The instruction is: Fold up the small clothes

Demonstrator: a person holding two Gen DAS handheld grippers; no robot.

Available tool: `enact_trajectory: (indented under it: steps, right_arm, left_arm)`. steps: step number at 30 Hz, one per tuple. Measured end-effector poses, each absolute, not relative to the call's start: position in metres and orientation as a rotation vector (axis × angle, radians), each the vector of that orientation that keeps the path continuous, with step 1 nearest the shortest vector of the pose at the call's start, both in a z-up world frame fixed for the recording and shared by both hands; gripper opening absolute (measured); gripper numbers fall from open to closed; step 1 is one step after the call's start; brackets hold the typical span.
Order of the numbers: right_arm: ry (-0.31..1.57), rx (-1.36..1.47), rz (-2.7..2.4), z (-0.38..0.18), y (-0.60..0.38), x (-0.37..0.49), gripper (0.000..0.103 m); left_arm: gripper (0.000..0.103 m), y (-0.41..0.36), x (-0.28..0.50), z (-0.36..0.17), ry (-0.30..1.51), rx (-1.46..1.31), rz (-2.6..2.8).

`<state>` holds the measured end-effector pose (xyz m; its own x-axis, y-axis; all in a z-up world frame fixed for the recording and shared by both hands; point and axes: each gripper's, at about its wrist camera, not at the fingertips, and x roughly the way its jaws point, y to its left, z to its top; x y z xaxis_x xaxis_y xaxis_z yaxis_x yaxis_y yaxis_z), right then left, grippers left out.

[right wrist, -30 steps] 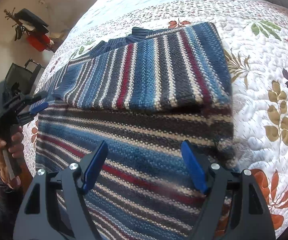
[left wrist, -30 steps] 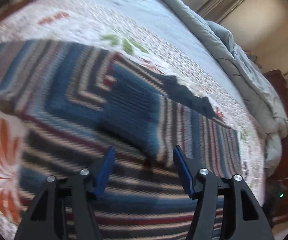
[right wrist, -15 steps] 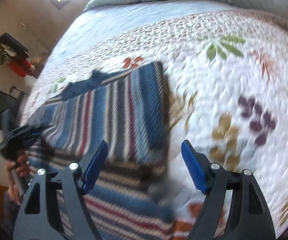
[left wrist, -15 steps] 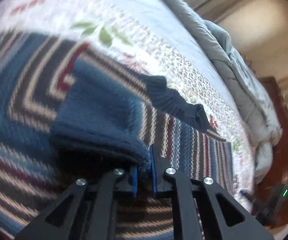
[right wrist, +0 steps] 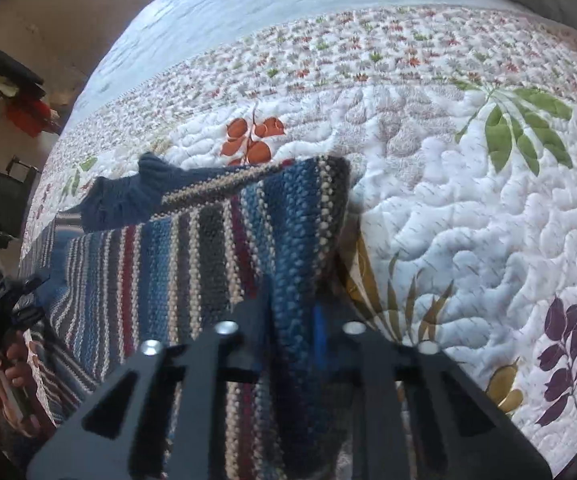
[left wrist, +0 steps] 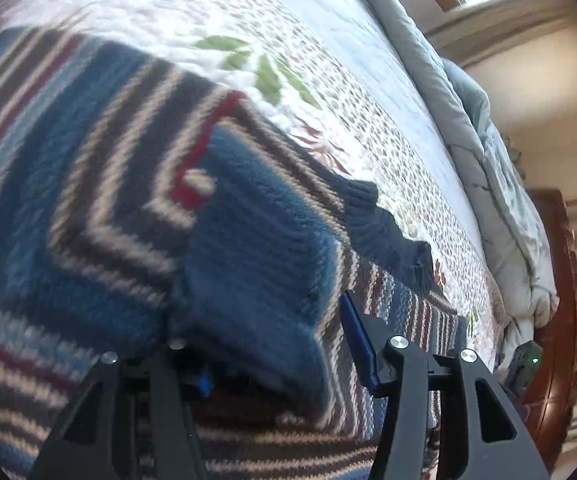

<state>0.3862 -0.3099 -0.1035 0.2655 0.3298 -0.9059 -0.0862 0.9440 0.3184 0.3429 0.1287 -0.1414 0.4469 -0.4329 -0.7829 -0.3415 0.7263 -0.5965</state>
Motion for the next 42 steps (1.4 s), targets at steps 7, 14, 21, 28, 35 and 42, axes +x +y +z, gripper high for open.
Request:
enact_trajectory:
  steps: [7, 14, 21, 28, 35, 42]
  right_arm:
    - [1.233, 0.339, 0.233, -0.099, -0.351, 0.372, 0.009]
    - [1.222, 0.282, 0.23, -0.101, -0.338, 0.361, 0.052]
    - [1.246, 0.297, 0.328, -0.086, -0.346, 0.294, 0.057]
    - [1.236, 0.107, 0.321, -0.086, -0.315, 0.241, 0.059]
    - [1.285, 0.244, 0.234, -0.107, -0.333, 0.266, 0.013]
    - [1.307, 0.341, 0.189, -0.116, -0.358, 0.257, 0.013]
  left_arm:
    - [0.028, 0.101, 0.358, -0.134, 1.095, -0.67, -0.099]
    - [0.033, 0.113, 0.353, -0.141, 1.149, -0.69, -0.059]
    - [0.066, 0.124, 0.303, -0.108, 1.111, -0.568, 0.004]
    - [0.068, 0.096, 0.241, -0.114, 1.173, -0.483, -0.021]
    - [0.073, 0.067, 0.225, -0.118, 1.154, -0.314, -0.001]
    - [0.074, 0.068, 0.22, -0.127, 1.161, -0.293, -0.005]
